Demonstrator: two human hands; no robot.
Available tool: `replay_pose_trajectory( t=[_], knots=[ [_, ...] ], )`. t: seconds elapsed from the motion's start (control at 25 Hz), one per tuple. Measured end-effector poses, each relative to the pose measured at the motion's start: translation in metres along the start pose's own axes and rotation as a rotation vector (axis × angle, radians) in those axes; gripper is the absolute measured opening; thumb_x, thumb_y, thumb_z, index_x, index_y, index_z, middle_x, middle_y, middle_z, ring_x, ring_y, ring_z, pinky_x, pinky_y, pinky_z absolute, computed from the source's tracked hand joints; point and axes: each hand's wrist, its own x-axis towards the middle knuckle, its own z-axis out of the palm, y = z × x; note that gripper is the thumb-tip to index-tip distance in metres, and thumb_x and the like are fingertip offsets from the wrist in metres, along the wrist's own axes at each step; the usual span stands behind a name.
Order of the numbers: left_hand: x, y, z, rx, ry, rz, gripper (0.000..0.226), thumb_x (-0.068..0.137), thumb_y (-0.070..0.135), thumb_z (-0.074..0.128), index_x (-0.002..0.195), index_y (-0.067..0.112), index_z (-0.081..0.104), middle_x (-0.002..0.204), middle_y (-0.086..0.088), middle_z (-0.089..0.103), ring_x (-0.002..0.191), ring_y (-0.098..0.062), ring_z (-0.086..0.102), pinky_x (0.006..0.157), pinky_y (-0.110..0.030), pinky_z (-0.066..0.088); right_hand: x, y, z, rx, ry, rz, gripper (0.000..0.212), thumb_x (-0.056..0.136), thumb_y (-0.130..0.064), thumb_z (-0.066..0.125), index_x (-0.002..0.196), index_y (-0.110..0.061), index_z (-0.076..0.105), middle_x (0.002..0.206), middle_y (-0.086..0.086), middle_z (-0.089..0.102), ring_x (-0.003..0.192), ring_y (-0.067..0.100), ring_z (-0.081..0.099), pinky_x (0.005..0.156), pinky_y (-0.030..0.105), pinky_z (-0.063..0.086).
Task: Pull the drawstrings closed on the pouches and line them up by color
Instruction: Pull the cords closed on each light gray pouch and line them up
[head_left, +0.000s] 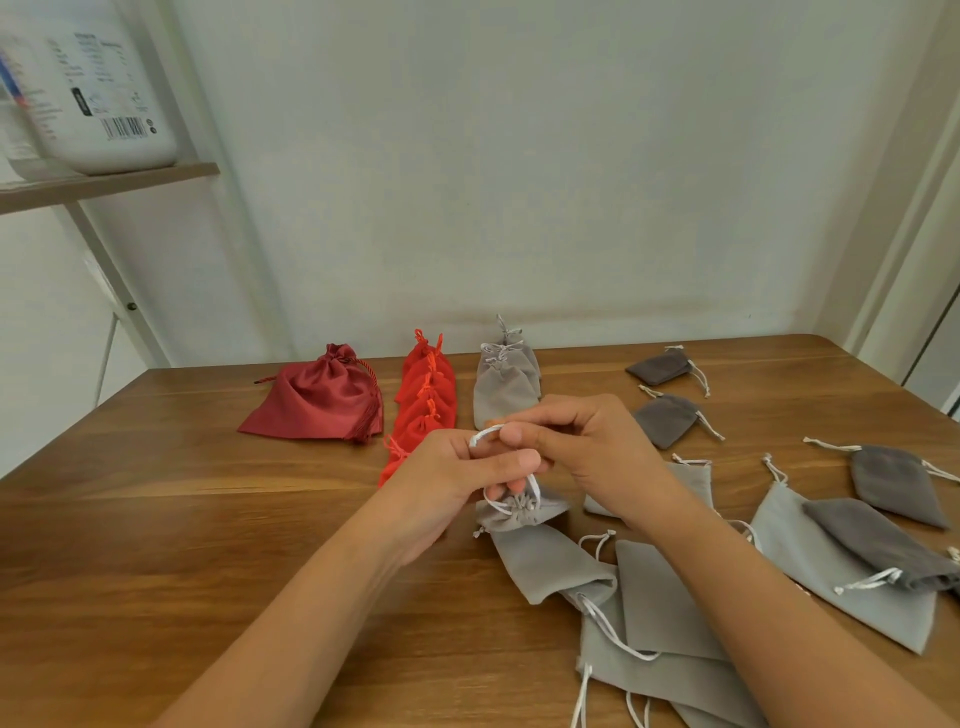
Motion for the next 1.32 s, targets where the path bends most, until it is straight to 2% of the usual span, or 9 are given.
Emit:
replay_pose_trajectory(
  t=[0.08,0.16,0.32,0.52,0.64,0.88,0.96,1.16,1.32],
  knots=[
    [0.002,-0.001,-0.001,-0.030,0.075,-0.018,0.022,0.072,0.026,0.069,0.068,0.004,0.070,0.060,-0.002,0.061,0.067,-0.016,0.057,0.062,-0.017,0.046,0.001,-0.001,0.000,-0.015,0.031,0.007,0.028,0.080,-0.028,0.063,0.095,-0.008,0.075,0.073,0.010,0.070,0.068,0.014,0.063,0.066,0.018,0.051],
    [0.003,-0.003,-0.005,-0.097,0.109,-0.030,0.029,0.077,0.025,0.066,0.083,-0.003,0.071,0.064,-0.005,0.062,0.054,-0.008,0.050,0.057,-0.017,0.045,0.001,0.001,-0.003,-0.055,0.084,0.019,0.028,0.073,-0.031,0.069,0.095,-0.015,0.076,0.082,0.004,0.074,0.079,0.017,0.068,0.076,0.023,0.055],
    [0.003,-0.003,-0.006,-0.204,0.093,-0.100,0.025,0.078,0.020,0.062,0.092,0.001,0.071,0.072,-0.004,0.069,0.053,-0.005,0.050,0.061,-0.018,0.048,0.002,0.004,-0.005,-0.145,0.164,0.005,0.016,0.072,-0.016,0.078,0.087,-0.019,0.077,0.085,-0.003,0.074,0.083,0.015,0.068,0.079,0.028,0.056],
    [0.008,-0.002,-0.010,-0.433,0.116,-0.164,0.015,0.073,0.015,0.064,0.079,0.007,0.075,0.063,-0.002,0.064,0.049,-0.005,0.056,0.059,-0.020,0.054,0.001,0.001,-0.005,-0.194,0.051,0.096,0.033,0.069,-0.022,0.082,0.099,-0.020,0.068,0.086,-0.004,0.068,0.076,0.004,0.060,0.067,0.013,0.048],
    [0.007,-0.001,-0.012,-0.432,0.104,-0.128,0.016,0.074,0.019,0.063,0.071,0.009,0.075,0.065,-0.004,0.062,0.049,-0.007,0.059,0.057,-0.021,0.054,0.002,0.003,-0.007,-0.328,-0.037,0.159,0.023,0.073,-0.033,0.078,0.090,-0.020,0.072,0.070,-0.005,0.058,0.064,0.004,0.047,0.058,0.015,0.037],
    [0.005,-0.001,-0.034,-0.207,-0.114,-0.054,0.021,0.067,0.024,0.084,0.079,0.010,0.076,0.084,-0.010,0.072,0.081,-0.018,0.065,0.079,-0.025,0.054,-0.001,-0.001,-0.010,-0.326,-0.116,0.064,0.016,0.078,-0.034,0.072,0.085,-0.019,0.072,0.062,0.000,0.048,0.057,0.008,0.034,0.054,0.019,0.028],
    [0.004,0.000,-0.035,-0.049,-0.045,0.021,0.007,0.073,0.012,0.078,0.080,0.012,0.077,0.088,-0.011,0.073,0.086,-0.020,0.068,0.082,-0.027,0.054,-0.002,0.000,-0.010,-0.320,-0.121,0.060,0.013,0.082,-0.030,0.070,0.084,-0.017,0.070,0.062,-0.001,0.047,0.057,0.008,0.035,0.056,0.020,0.030],
    [0.003,0.002,-0.024,0.317,0.192,0.218,0.011,0.072,0.007,0.077,0.081,0.009,0.070,0.079,-0.006,0.073,0.075,-0.021,0.070,0.070,-0.029,0.056,-0.002,0.002,-0.009,-0.311,-0.100,0.071,0.017,0.082,-0.028,0.071,0.082,-0.011,0.068,0.064,0.000,0.052,0.057,0.008,0.039,0.058,0.024,0.033],
    [0.001,-0.004,-0.012,0.475,0.379,0.361,0.012,0.073,0.012,0.079,0.075,0.018,0.069,0.072,0.003,0.070,0.067,-0.010,0.065,0.064,-0.027,0.053,-0.001,-0.003,-0.007,-0.253,-0.083,0.095,0.018,0.087,-0.025,0.066,0.079,-0.011,0.075,0.064,-0.007,0.064,0.057,-0.002,0.049,0.059,0.011,0.037]
  ],
)
